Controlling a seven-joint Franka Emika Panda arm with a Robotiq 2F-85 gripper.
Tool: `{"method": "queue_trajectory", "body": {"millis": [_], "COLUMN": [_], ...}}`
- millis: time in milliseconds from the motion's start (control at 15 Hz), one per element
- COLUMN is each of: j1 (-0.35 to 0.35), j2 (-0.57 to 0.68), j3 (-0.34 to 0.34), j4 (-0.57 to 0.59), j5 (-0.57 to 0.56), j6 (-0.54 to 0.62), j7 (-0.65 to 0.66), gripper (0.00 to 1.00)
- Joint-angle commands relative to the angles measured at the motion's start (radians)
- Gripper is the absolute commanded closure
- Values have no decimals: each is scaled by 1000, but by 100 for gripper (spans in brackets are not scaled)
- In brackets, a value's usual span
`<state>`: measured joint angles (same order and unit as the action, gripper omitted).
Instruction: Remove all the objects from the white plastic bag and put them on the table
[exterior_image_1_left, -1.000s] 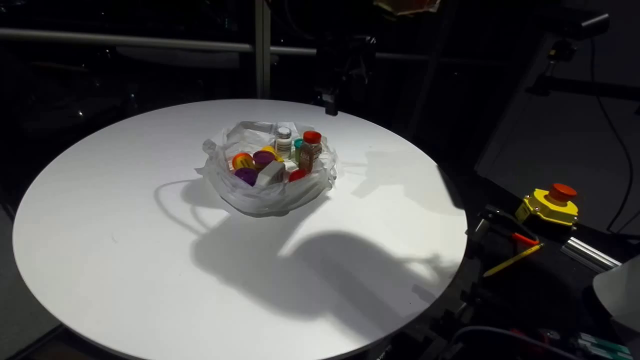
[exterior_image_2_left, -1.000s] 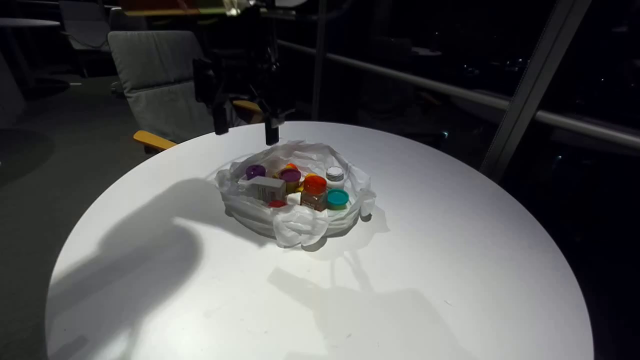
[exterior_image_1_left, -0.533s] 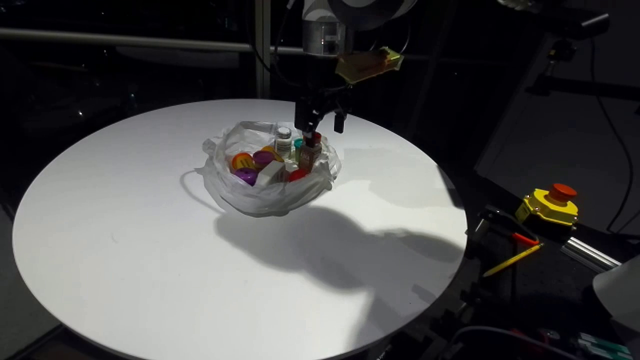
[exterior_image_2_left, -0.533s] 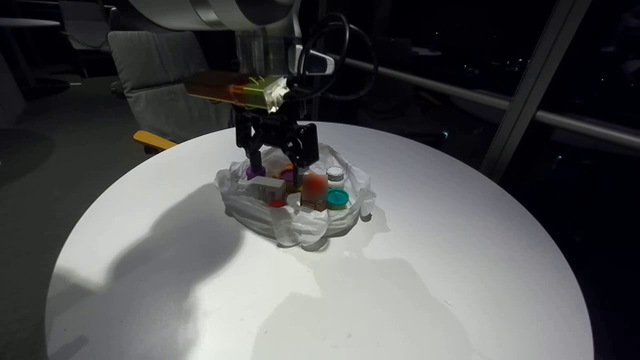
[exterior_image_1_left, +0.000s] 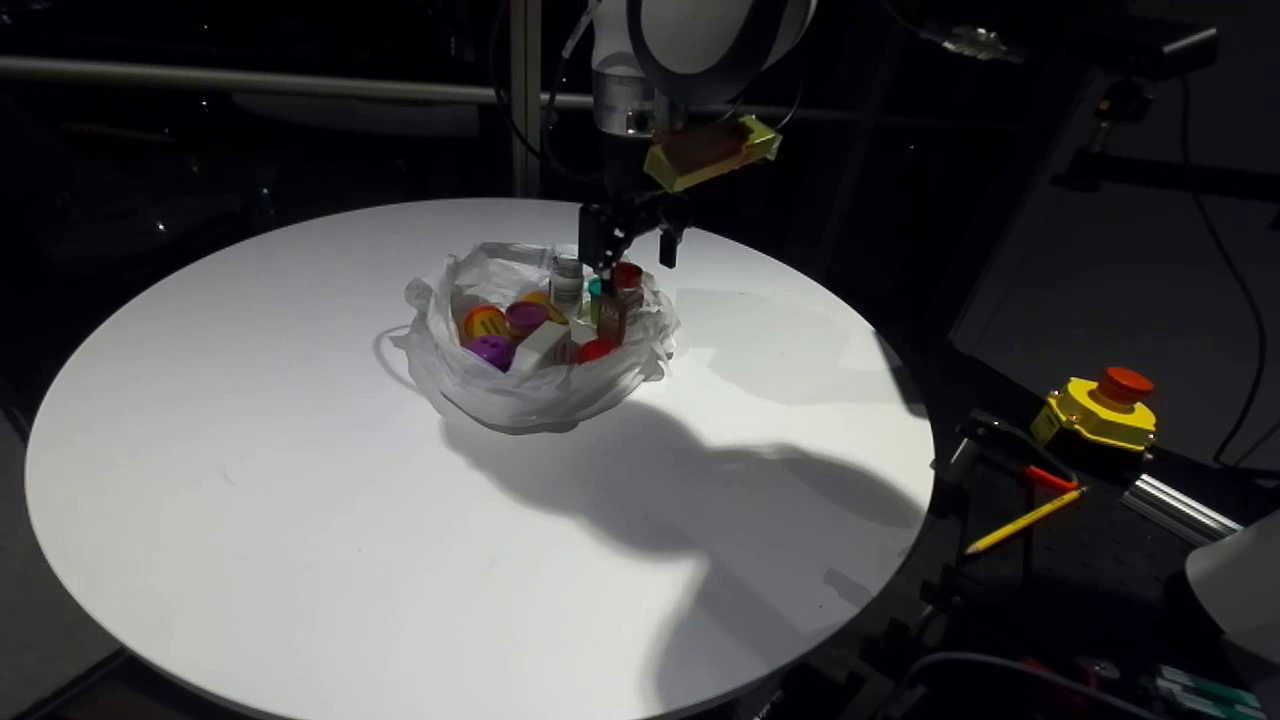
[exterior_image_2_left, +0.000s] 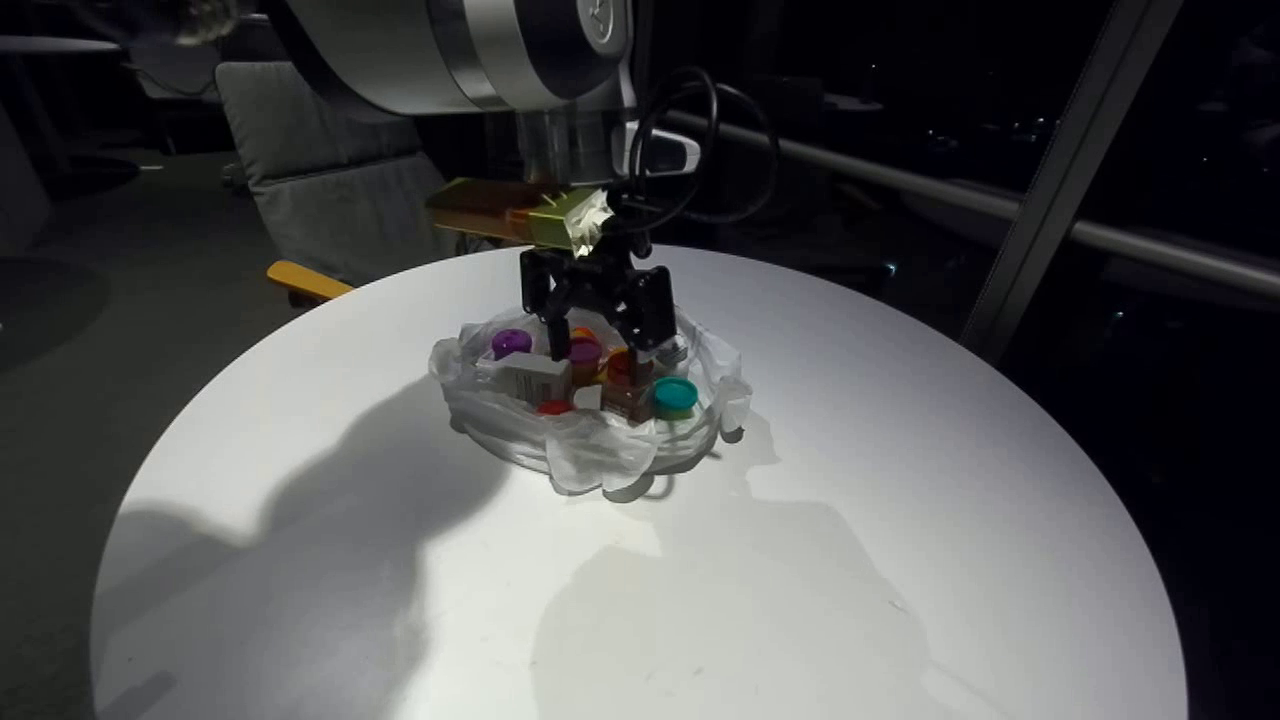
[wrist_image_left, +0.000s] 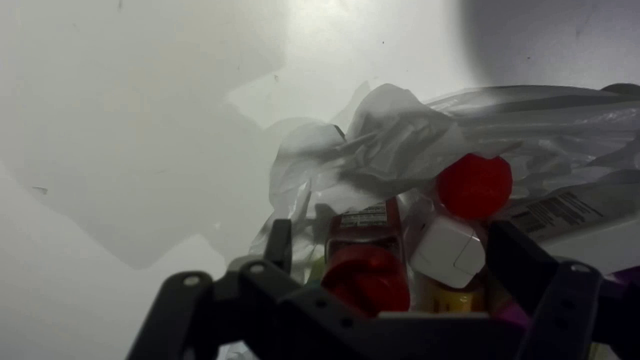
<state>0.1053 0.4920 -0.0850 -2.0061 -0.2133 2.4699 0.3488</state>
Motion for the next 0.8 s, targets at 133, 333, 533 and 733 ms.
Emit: {"method": "queue_trajectory", "body": {"millis": [133, 333, 533, 733], "j1": [18, 18, 9, 3], "j2": [69, 83, 92, 73], "j3": [-44, -51, -44, -30], "j4": [89, 107, 121, 113], "j5": [-6, 0, 14, 34], "j6": [28, 46, 51, 16], "j7": [39, 40, 21, 0], "gripper": [0, 34, 58, 75]}}
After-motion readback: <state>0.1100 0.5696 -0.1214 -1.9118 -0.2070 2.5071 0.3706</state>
